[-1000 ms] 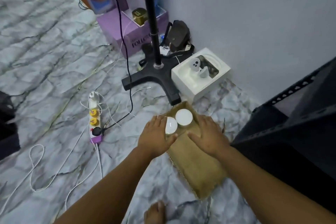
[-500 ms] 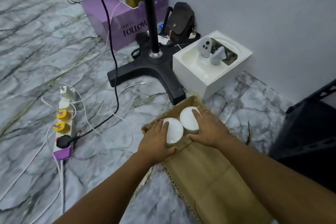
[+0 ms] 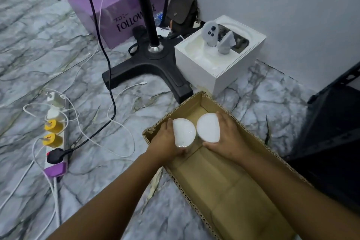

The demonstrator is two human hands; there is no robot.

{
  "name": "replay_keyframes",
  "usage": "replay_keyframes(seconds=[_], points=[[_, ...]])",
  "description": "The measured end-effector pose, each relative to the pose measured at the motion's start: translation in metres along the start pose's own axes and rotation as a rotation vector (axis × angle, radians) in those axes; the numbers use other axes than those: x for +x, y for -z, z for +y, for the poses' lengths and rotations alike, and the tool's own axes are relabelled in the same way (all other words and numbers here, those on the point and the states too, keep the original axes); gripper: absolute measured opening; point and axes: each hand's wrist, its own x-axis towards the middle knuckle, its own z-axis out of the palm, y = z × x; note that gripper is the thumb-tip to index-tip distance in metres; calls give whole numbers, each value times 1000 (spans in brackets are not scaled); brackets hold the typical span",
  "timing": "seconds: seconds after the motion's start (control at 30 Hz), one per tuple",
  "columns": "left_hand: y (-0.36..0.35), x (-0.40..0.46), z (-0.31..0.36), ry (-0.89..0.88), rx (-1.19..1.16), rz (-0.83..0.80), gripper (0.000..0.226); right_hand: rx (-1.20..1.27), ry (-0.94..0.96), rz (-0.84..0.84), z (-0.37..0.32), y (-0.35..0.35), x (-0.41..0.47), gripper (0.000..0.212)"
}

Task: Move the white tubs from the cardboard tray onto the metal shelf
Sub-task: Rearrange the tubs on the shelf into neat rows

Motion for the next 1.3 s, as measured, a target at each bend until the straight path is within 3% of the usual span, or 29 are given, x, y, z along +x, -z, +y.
replay_keyframes(seconds=[0.17,0.33,0.47,0.73,0.87,1.0,1.17,1.3], points=[[3,4,-5,-55,-33,-100,119,351,-99,47,10,-9,-9,109],[5,-7,-7,-113,-311,40,116,564,-96,158,9,-1,-14,90],[8,-27,-10,-135,-552,141,116,734,-87,135,-2,18,-28,85],[5,-52,-2,-114,-796,283,121,781,-47,41,-18,43,-35,97],[9,-53,1,-151,-792,352,104,802,-3,6,-22,53,-35,100],[12,-54,6,-180,-870,275,108,819,2,9,-28,59,-41,92],[17,-62,11,-264,-952,123,93,841,-14,32,-32,70,-45,94],[20,-64,10,-243,-923,156,97,811,-3,58,-31,74,-49,95]])
